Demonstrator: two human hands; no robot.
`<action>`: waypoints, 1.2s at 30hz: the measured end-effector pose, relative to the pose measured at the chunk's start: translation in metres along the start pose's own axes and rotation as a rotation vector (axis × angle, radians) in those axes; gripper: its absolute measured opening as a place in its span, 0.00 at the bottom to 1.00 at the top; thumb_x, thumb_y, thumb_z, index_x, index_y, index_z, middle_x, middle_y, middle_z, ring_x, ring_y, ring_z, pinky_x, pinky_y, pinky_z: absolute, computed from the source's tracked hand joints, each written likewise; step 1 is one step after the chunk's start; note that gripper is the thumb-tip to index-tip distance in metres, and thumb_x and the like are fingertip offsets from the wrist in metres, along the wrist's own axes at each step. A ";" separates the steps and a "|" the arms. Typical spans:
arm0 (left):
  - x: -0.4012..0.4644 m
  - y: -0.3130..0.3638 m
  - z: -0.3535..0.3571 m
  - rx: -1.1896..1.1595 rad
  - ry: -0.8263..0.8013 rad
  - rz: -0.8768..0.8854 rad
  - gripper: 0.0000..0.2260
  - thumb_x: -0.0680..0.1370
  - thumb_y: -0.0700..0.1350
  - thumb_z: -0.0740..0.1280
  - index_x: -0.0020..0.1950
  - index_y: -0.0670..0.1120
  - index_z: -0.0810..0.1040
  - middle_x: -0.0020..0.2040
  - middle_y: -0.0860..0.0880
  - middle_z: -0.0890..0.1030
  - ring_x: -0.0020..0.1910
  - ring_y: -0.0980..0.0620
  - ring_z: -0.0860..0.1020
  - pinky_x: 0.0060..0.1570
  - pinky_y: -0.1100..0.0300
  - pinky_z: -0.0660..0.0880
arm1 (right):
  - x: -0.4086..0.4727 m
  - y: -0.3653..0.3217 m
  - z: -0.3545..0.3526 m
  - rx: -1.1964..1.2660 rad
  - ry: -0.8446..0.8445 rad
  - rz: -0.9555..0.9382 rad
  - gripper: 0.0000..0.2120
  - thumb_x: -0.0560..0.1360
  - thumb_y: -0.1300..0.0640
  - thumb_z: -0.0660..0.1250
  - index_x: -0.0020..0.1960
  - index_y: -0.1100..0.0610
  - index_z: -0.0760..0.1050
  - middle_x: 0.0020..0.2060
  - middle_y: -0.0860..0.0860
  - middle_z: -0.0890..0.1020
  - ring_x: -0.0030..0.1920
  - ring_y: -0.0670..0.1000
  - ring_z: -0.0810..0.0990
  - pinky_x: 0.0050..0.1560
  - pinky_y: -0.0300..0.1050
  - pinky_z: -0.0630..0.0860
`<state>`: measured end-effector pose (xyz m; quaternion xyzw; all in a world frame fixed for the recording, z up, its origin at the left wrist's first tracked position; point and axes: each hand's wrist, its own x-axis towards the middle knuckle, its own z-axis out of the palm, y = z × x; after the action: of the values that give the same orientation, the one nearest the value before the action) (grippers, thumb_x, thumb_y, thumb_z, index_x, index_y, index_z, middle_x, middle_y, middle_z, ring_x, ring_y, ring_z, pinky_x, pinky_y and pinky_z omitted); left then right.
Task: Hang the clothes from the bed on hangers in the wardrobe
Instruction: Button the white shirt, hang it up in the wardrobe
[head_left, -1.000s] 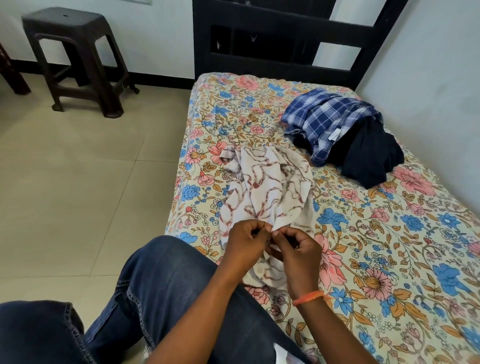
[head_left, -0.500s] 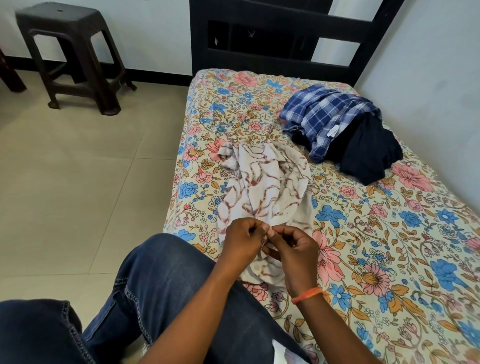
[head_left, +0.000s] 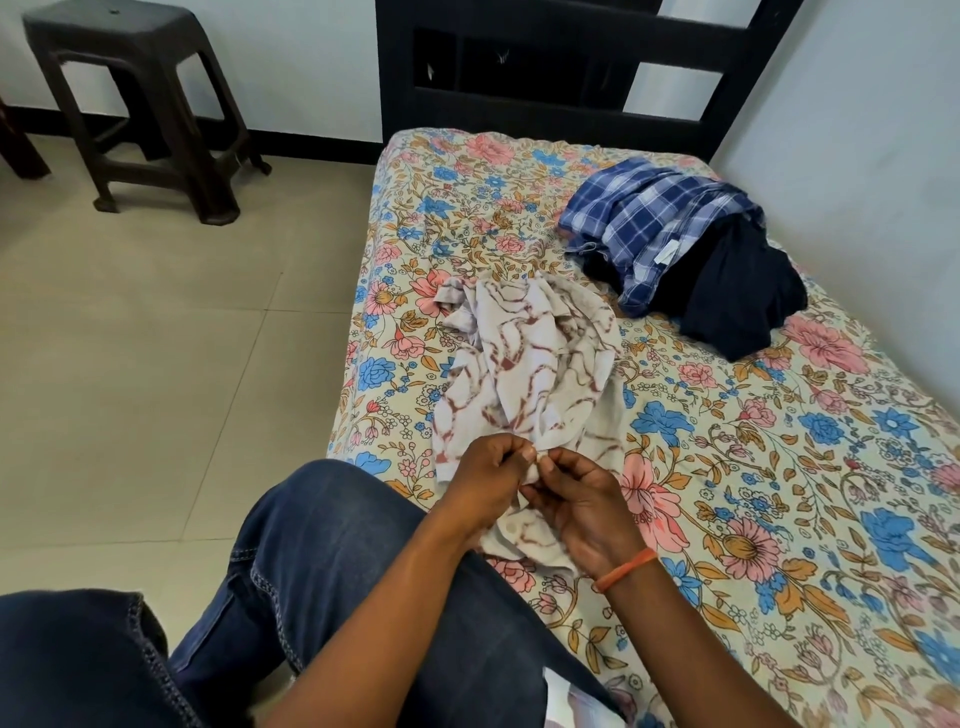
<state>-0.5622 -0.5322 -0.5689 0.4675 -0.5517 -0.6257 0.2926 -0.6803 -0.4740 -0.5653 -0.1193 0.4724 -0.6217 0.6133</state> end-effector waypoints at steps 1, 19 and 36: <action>0.001 -0.001 0.000 -0.028 -0.010 -0.016 0.10 0.81 0.42 0.64 0.45 0.39 0.80 0.34 0.45 0.77 0.32 0.52 0.72 0.32 0.59 0.70 | 0.001 0.000 -0.001 0.001 -0.002 0.009 0.08 0.67 0.67 0.69 0.46 0.67 0.78 0.37 0.60 0.82 0.36 0.53 0.83 0.41 0.44 0.84; -0.004 0.000 0.005 0.284 0.062 0.113 0.08 0.81 0.46 0.65 0.43 0.47 0.79 0.35 0.55 0.79 0.31 0.64 0.74 0.33 0.71 0.67 | 0.004 -0.011 -0.011 -0.132 0.004 -0.055 0.08 0.68 0.64 0.72 0.46 0.66 0.79 0.39 0.61 0.83 0.38 0.56 0.83 0.40 0.46 0.84; 0.031 0.026 0.026 0.709 0.421 0.307 0.19 0.76 0.65 0.60 0.41 0.50 0.76 0.39 0.53 0.77 0.42 0.51 0.76 0.41 0.52 0.74 | 0.035 -0.035 -0.007 0.058 0.280 -0.130 0.10 0.75 0.51 0.72 0.43 0.57 0.79 0.30 0.50 0.77 0.27 0.47 0.72 0.26 0.39 0.71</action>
<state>-0.6019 -0.5538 -0.5535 0.5688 -0.7238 -0.2383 0.3097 -0.7159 -0.5087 -0.5579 -0.0439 0.5263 -0.6841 0.5031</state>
